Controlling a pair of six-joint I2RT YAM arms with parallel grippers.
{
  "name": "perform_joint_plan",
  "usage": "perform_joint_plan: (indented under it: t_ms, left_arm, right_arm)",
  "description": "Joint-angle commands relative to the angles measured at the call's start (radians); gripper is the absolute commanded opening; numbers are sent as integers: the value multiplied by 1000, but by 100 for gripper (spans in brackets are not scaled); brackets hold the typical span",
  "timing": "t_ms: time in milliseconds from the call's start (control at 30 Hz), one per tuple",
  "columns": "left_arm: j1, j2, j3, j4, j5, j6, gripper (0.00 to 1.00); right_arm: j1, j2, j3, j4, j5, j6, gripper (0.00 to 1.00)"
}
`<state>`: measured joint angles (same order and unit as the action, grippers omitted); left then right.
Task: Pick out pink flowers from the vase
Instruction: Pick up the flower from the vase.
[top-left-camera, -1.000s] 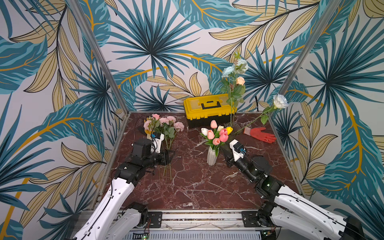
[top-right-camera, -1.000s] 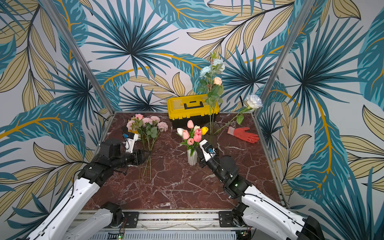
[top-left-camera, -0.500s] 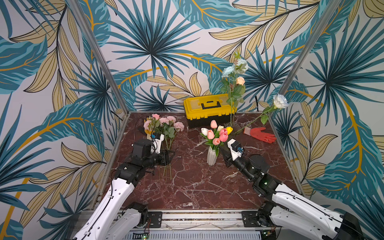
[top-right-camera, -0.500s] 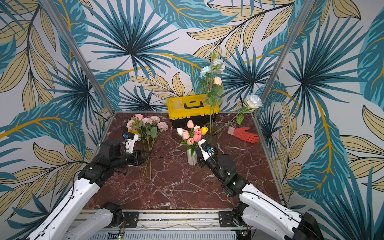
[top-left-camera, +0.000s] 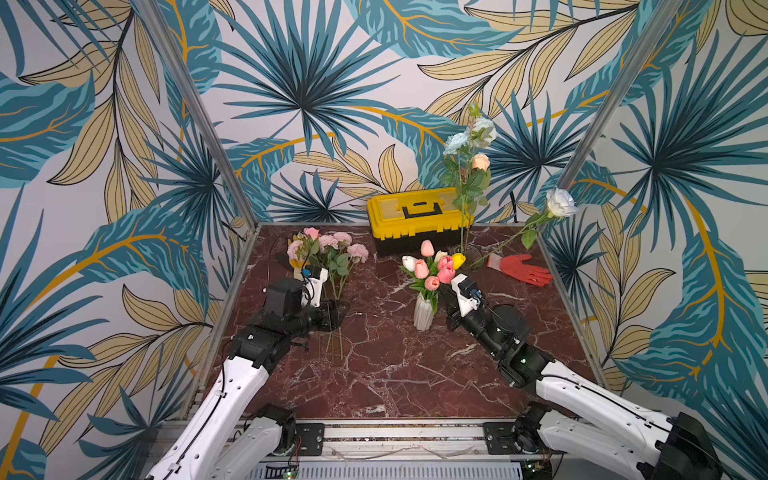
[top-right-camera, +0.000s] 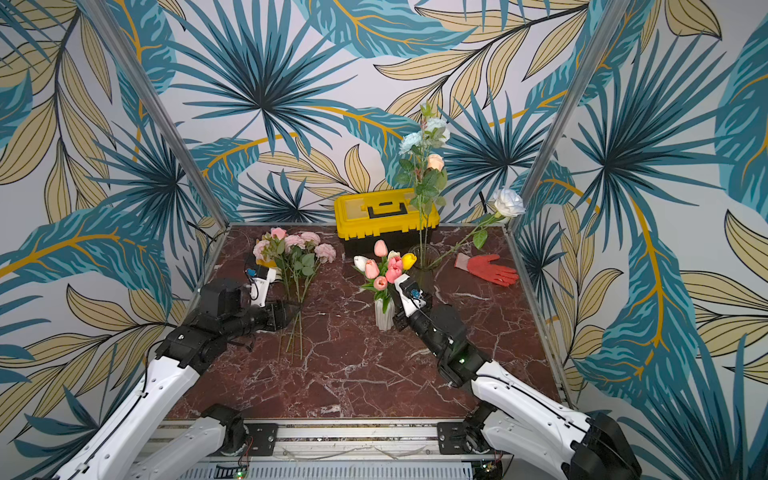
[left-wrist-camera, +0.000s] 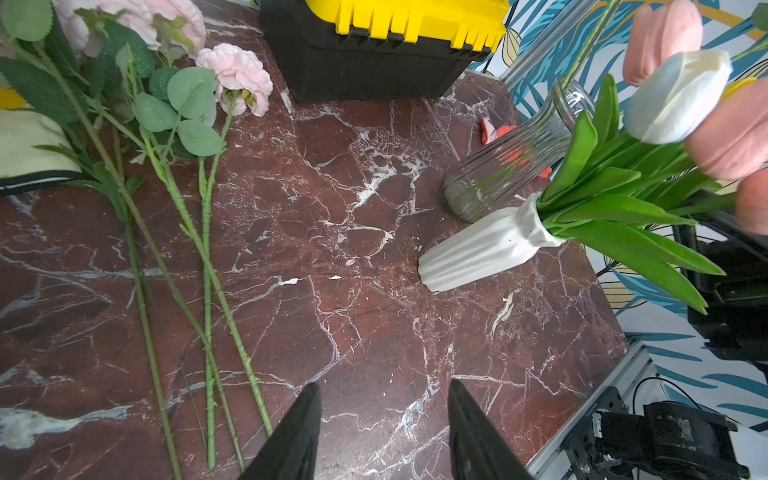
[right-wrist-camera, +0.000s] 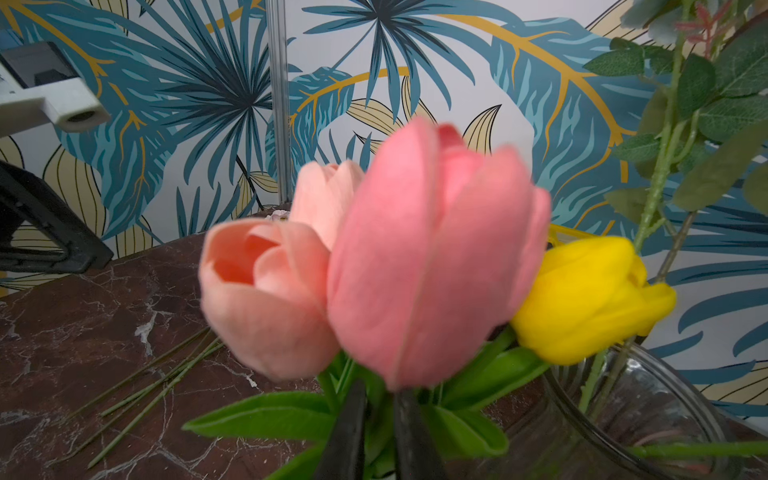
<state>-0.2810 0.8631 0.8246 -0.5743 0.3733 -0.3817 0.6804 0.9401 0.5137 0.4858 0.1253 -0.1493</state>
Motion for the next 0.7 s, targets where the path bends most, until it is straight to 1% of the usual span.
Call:
perform_joint_plan:
  t_ms: [0,133,333,667]
  left_arm:
    - [-4,-15,-24,-4,-14,11,50]
    - [-4,-14,-24,-4,-14,11,50]
    - [-4,-17,-24,-4,-15,12,50]
    - [-4,-26,-22,-4,-22,15,50]
  right_arm:
    - [-8,3,14,45,-20,28,11]
    - [-10,6,18,45,-30,39,10]
    - [-12,-14,33,30,-31,51,4]
    - [-14,-72,129,-81,-44,43,0]
